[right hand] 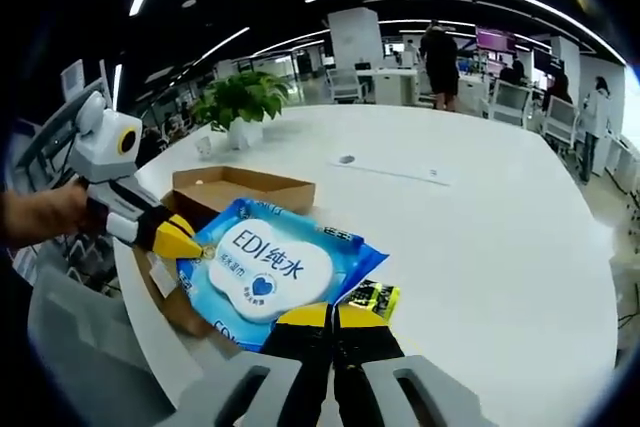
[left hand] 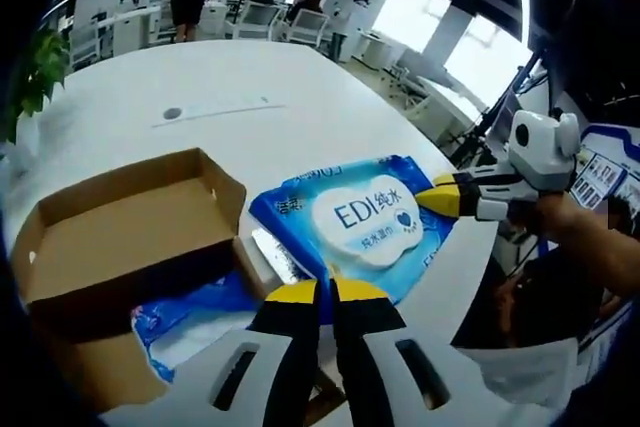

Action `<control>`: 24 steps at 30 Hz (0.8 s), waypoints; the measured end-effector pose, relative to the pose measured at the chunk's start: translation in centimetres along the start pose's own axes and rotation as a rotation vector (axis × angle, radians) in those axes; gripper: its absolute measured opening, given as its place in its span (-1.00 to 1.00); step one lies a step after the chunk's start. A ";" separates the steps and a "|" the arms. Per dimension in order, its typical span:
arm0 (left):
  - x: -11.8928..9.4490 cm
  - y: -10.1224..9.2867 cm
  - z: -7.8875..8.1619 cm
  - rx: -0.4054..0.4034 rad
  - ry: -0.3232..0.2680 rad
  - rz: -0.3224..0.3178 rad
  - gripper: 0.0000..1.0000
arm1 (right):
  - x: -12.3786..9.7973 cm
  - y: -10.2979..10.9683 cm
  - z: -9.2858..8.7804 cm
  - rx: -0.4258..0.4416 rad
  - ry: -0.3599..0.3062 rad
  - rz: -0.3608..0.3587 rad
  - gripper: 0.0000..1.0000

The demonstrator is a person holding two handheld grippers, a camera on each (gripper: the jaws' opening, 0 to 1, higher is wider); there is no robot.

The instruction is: Operate the shoe box by opening the lid, removing the specified soft item, and placing it in the target area until the item is outside and the box remains undamaged.

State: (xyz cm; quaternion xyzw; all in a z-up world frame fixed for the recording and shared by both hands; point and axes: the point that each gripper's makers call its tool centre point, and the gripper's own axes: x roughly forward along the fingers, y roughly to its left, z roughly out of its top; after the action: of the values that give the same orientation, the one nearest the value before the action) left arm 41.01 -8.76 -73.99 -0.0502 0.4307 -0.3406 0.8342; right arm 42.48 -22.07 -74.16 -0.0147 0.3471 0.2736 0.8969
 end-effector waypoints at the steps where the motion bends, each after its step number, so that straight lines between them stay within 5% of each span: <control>1: 0.2 0.1 0.0 -0.001 0.000 0.003 -0.99 | 0.2 -0.1 -0.2 0.005 0.001 -0.003 -1.00; 13: 2.5 0.1 -0.6 0.059 0.036 0.033 -1.00 | 1.8 -1.9 -1.7 0.045 0.031 -0.023 -1.00; 24: 4.4 0.5 -1.1 0.202 0.120 0.049 -1.00 | 3.3 -3.1 -2.7 0.049 0.055 -0.017 -1.00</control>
State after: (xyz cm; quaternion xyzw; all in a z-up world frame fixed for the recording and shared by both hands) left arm 42.14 -10.80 -77.87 0.0652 0.4442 -0.3644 0.8158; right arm 44.33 -23.71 -78.81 -0.0032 0.3779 0.2568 0.8895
